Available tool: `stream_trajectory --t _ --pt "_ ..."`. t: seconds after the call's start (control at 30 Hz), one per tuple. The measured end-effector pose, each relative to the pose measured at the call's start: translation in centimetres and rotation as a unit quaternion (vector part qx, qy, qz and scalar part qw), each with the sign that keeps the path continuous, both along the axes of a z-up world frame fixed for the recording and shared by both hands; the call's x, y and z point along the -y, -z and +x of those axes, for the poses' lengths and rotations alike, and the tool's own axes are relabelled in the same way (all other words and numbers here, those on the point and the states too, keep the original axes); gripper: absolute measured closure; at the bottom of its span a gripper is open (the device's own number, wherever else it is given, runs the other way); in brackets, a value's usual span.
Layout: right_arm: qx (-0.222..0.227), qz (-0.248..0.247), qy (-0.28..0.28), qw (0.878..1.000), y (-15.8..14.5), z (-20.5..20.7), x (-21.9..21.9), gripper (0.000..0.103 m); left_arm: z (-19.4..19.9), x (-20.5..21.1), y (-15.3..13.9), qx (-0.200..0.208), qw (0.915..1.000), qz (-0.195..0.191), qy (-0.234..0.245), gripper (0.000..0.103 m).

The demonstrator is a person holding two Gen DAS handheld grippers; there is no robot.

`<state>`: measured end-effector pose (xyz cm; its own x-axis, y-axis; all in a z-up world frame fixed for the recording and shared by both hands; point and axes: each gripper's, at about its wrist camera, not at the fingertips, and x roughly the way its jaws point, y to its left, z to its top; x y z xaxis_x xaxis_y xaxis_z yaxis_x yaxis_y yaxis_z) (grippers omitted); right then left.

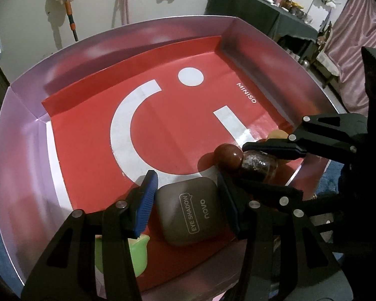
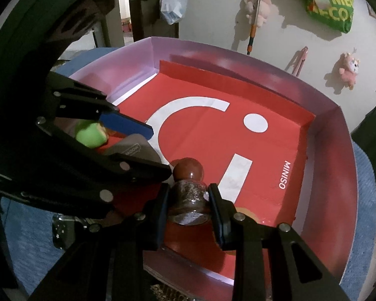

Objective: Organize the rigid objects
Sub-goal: 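Lower the eyeshadow case and jar into the pink box and open both tools, then withdraw both tools from the box back over the table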

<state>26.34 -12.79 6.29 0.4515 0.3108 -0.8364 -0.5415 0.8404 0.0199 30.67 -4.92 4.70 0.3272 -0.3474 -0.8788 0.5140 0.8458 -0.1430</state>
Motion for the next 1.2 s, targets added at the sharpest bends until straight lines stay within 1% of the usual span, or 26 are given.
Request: stream_trajectory --t 0.2,0.3,0.37,0.43,0.53,0.6,0.67,0.73,0.77,0.8,0.87,0.93,1.03,1.1,1.13,1.2 --pt "-0.011 0.011 0.001 1.0 0.1 0.5 0.4 0.07 -0.3 -0.4 0.0 0.005 1.0 -0.008 -0.001 0.055" --pt "-0.012 0.014 0.001 1.0 0.2 0.7 0.5 0.07 -0.5 -0.5 -0.1 0.006 0.9999 -0.008 -0.001 0.052" --pt "-0.011 0.013 0.001 1.0 0.2 0.6 0.5 0.069 -0.7 -0.8 -0.4 0.01 0.9998 -0.015 -0.002 0.044" --pt "-0.012 0.014 0.002 1.0 0.2 0.6 0.5 0.068 -0.9 -1.0 -0.8 0.016 0.9996 -0.024 -0.002 0.039" --pt "-0.01 0.016 0.006 1.0 0.1 0.6 0.7 0.067 -1.3 -1.2 -1.5 0.028 0.9991 -0.032 -0.005 0.036" --pt "-0.007 0.017 0.009 1.0 -0.2 0.4 0.8 0.059 -1.6 -1.4 -2.1 0.035 0.9988 -0.034 -0.009 0.036" --pt "-0.001 0.017 0.012 1.0 -0.6 0.1 1.0 0.056 -2.1 -1.7 -2.8 0.044 0.9981 -0.04 -0.014 0.035" --pt "0.004 0.018 0.017 1.0 -1.1 -0.1 1.2 0.055 -3.0 -2.1 -3.7 0.058 0.9971 -0.045 -0.022 0.035" --pt "0.007 0.019 0.02 1.0 -1.5 -0.3 1.3 0.053 -3.4 -2.3 -4.1 0.065 0.9965 -0.047 -0.026 0.031" --pt "0.012 0.022 0.024 0.999 -1.9 -0.6 1.5 0.049 -4.0 -2.6 -4.6 0.072 0.9957 -0.05 -0.032 0.029" --pt "0.022 0.024 0.03 0.999 -2.7 -1.2 1.7 0.043 -5.5 -3.2 -5.6 0.094 0.9929 -0.059 -0.042 0.027" --pt "0.032 0.026 0.036 0.998 -3.7 -1.8 1.9 0.04 -7.1 -3.7 -6.5 0.118 0.9896 -0.066 -0.049 0.026" --pt "0.048 0.032 0.048 0.997 -5.1 -3.2 2.2 0.035 -9.5 -4.4 -7.9 0.15 0.9836 -0.077 -0.063 0.018" --pt "0.061 0.039 0.055 0.996 -6.2 -4.4 2.5 0.031 -11.3 -4.7 -8.8 0.181 0.9773 -0.083 -0.073 0.016" --pt "0.069 0.044 0.06 0.995 -6.9 -5.1 2.7 0.03 -12.4 -4.8 -9.3 0.202 0.9726 -0.085 -0.078 0.014" --pt "0.084 0.05 0.069 0.993 -7.7 -6.3 2.9 0.026 -14.4 -5.0 -10.2 0.235 0.9642 -0.089 -0.085 0.008"
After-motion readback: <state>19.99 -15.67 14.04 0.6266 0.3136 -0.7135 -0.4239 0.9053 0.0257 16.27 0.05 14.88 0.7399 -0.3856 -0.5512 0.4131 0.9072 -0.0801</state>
